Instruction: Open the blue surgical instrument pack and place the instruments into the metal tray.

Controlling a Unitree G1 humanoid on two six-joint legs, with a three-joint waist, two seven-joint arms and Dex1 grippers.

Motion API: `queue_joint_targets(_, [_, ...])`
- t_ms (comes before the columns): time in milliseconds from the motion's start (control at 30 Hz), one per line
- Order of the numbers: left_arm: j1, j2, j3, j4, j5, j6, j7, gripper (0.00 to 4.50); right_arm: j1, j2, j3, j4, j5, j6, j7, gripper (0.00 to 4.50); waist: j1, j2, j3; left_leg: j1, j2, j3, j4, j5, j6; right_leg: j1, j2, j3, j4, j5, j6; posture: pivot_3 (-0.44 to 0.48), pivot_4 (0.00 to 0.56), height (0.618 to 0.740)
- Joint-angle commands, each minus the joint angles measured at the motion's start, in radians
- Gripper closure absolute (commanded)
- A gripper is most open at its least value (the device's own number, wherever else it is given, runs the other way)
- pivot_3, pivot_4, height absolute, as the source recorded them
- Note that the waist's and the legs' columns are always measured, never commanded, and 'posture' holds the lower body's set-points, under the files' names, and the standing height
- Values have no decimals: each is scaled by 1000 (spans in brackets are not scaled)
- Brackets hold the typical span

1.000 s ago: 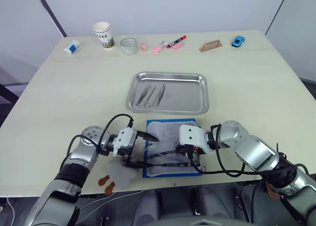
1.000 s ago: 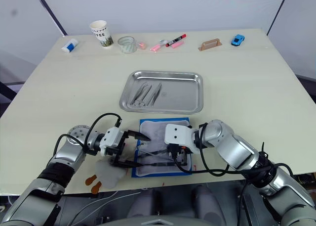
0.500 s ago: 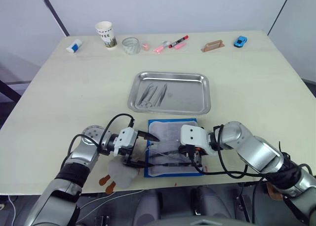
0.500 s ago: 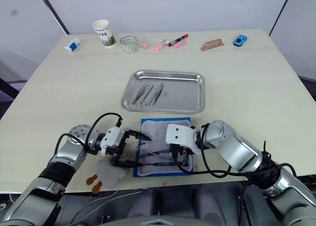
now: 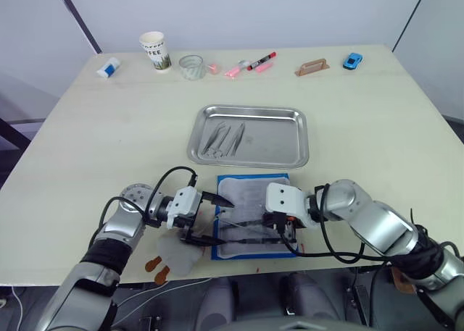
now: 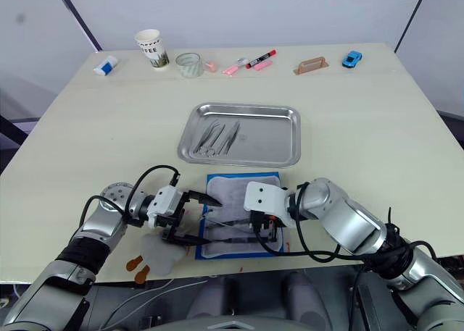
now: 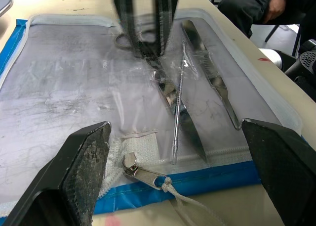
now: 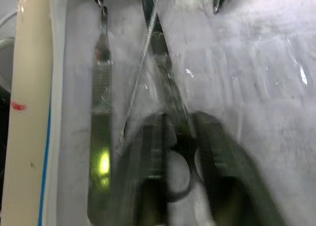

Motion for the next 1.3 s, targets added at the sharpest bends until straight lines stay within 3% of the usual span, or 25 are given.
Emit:
queue_joint_targets(33, [30, 18, -26, 47, 57, 25, -41, 0, 11, -19, -3, 13, -15, 11, -18, 2597, 0, 0, 0, 0, 0, 0, 0, 0, 0, 0, 0, 0, 0, 0, 0, 0, 150, 737])
queue_joint_targets(433, [22, 16, -27, 55, 61, 21, -40, 0, -7, -22, -2, -9, 14, 72, -21, 2597, 0, 0, 0, 0, 0, 0, 0, 0, 0, 0, 0, 0, 0, 0, 0, 0, 150, 737])
queue_joint_targets(767, [14, 8, -27, 65, 63, 15, -40, 0, 12, -40, -57, 0, 38, -8, -18, 2597, 1, 0, 0, 0, 0, 0, 0, 0, 0, 0, 0, 0, 0, 0, 0, 0, 150, 737])
queue_joint_targets(900, [15, 6, -24, 66, 64, 12, -40, 0, 29, -22, -110, -1, 61, -56, -29, 2597, 1, 0, 0, -1, 0, 0, 0, 0, 0, 0, 0, 0, 0, 0, 0, 0, 150, 737])
queue_joint_targets(1133, [13, 5, -20, 42, 61, 26, -39, 0, 98, -65, -193, -5, 121, -299, 77, 2597, 0, 0, 0, 0, 0, 0, 0, 0, 0, 0, 0, 0, 0, 0, 0, 0, 150, 737])
queue_joint_targets(1300, [11, 5, -17, 21, 58, 40, -38, 0, 136, -85, -241, -8, 156, -361, 116, 2597, 0, 0, 0, 0, 0, 0, 0, 0, 0, 0, 0, 0, 0, 0, 0, 0, 150, 737])
